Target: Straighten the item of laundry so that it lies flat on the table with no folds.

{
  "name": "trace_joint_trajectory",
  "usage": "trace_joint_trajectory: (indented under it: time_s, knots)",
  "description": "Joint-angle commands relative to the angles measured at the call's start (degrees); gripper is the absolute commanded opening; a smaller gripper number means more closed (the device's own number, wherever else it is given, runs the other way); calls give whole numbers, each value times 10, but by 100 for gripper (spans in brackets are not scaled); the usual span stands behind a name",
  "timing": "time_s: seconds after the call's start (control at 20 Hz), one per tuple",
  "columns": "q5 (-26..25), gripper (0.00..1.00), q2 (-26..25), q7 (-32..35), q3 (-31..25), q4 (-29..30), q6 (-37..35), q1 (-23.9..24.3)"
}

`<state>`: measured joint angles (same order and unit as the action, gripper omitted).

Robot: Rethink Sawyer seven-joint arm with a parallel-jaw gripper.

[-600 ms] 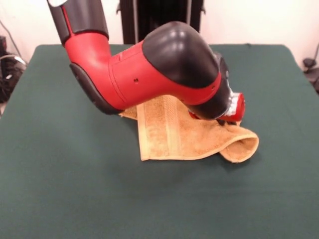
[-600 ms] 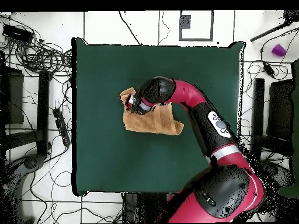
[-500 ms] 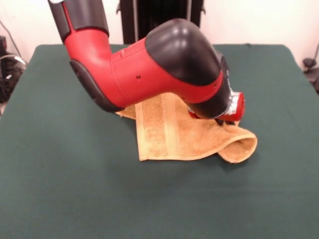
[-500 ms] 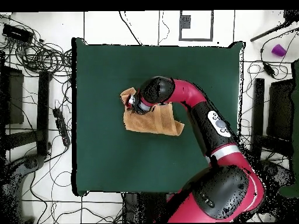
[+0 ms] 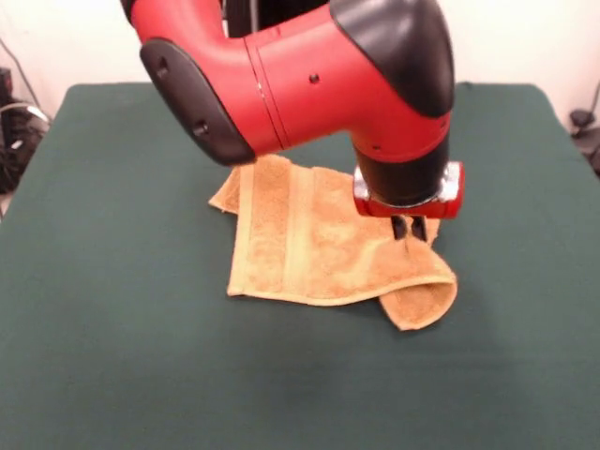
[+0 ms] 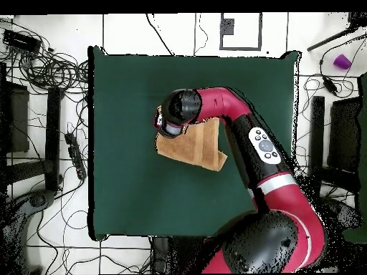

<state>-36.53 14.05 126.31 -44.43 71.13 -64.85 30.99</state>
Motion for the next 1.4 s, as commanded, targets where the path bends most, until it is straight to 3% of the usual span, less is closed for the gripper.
trace_joint_trajectory:
  time_s: [0.05, 0.25, 0.85, 1.4]
  knots:
    - [-15, 0, 13, -163, 13, 2, -11, -6]
    - [14, 0, 28, -168, 1, 1, -52, 1]
    - [68, 0, 81, -186, -27, 69, -63, 50]
    - [80, 0, 103, -206, -38, 75, -100, 66]
